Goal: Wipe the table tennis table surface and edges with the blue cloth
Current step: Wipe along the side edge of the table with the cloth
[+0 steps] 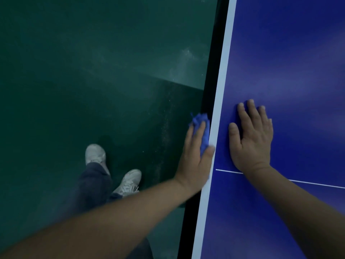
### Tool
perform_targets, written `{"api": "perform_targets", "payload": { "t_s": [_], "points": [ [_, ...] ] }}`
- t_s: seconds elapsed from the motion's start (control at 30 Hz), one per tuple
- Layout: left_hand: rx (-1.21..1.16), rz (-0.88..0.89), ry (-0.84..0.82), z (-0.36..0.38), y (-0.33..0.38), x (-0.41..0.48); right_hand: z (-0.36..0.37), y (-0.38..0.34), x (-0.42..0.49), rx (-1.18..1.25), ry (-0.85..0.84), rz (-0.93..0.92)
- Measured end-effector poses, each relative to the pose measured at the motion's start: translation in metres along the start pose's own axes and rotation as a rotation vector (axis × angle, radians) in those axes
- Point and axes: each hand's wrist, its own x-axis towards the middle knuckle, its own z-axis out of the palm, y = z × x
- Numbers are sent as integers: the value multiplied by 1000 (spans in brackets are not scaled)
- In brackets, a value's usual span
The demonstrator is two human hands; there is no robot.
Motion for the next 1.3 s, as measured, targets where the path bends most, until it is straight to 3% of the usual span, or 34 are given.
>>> {"api": "perform_targets", "payload": {
  "t_s": [0.2,0.4,0.53,0.63,0.77,0.87,1.0,1.13,1.3],
  "points": [
    [-126,-148,131,3,47,161,-1,-2,2,-12,-1,12],
    [-59,-10,20,-5,20,61,-5,-6,7,13,-2,40],
    [-51,-36,-56,-9,5,15,-6,-15,32,97,123,27],
    [-39,2,-100,-14,16,61,-10,-18,67,100,138,-46],
    [-69,-100,-8,-13,46,181,-13,-19,122,27,47,-100],
    [-66,-65,63,-10,65,237,-22,-15,180,-25,-6,-134],
    [-40,9,-20,-16,49,186,-20,-16,240,-73,-115,-14],
    [-45,-44,-147,-24,32,132,-13,-22,239,-81,-55,6],
    [-35,-23,-56,-17,59,228,-13,-22,241,-75,-31,19]
  ]
}}
